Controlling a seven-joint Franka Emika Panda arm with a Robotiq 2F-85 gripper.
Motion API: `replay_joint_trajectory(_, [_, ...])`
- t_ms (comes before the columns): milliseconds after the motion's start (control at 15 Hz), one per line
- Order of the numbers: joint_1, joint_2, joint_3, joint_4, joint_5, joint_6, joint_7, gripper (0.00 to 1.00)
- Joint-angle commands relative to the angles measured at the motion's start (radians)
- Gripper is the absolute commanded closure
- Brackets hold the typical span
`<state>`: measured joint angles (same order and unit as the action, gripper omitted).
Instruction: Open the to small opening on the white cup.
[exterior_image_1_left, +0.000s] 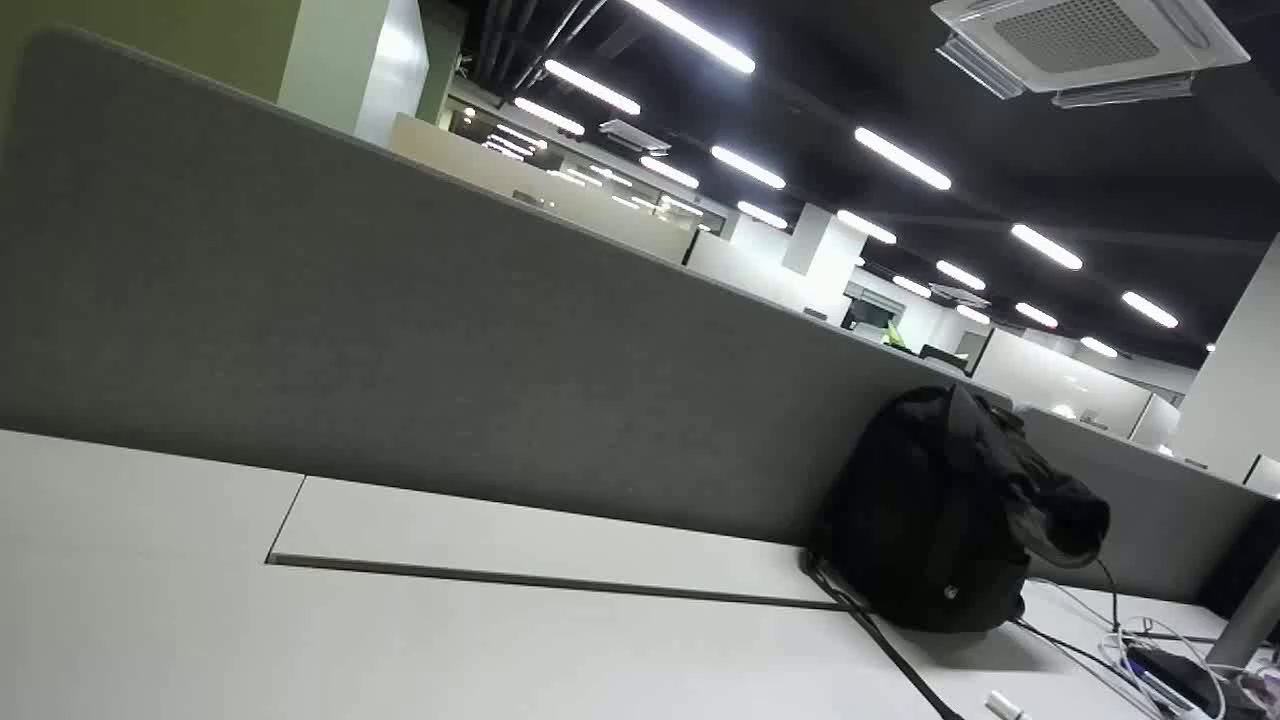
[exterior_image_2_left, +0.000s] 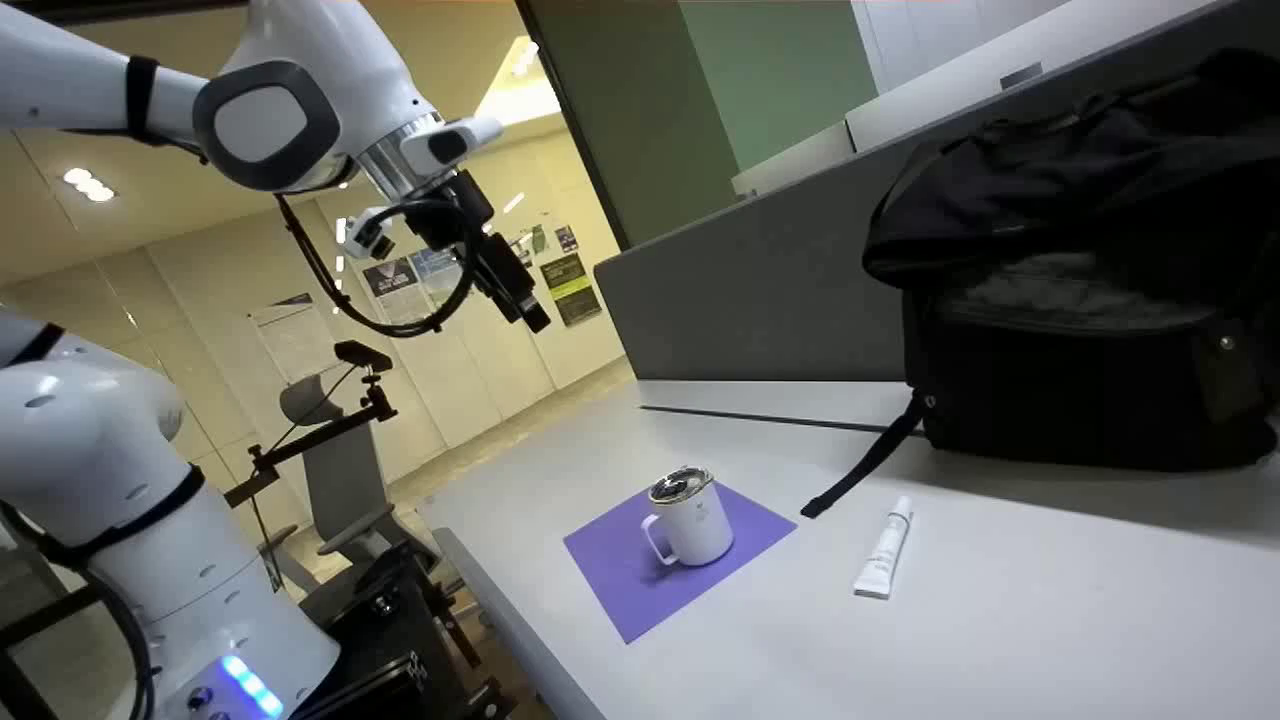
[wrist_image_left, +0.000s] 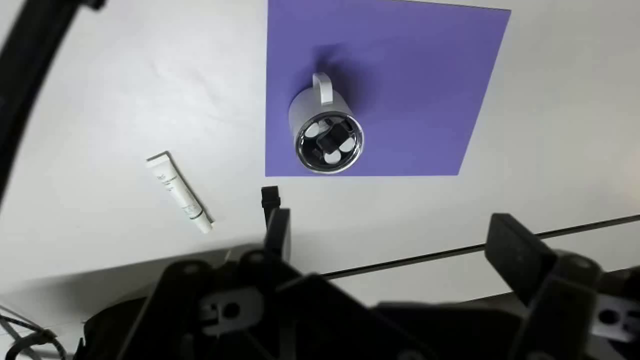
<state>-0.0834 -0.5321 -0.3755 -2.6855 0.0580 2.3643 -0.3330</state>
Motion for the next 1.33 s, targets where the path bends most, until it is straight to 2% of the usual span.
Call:
replay_joint_trajectory(0, [-0.022, 0.004, 0.023, 0.002, 0.017, -0.004, -0.012, 0.00])
replay_joint_trajectory(600, [-0.022, 0.004, 0.023, 0.002, 0.017, -0.004, -0.012, 0.00])
replay_joint_trajectory(733, [-0.009, 0.065, 0.024, 0.035, 0.011, 0.009, -0.032, 0.00])
replay_joint_trajectory(1067, [0.090, 0.277, -0.015, 0.145, 0.136, -0.024, -0.226, 0.00])
replay_joint_trajectory(1267, [0.088, 0.423, 0.026, 0.209, 0.157, -0.018, -0.328, 0.00])
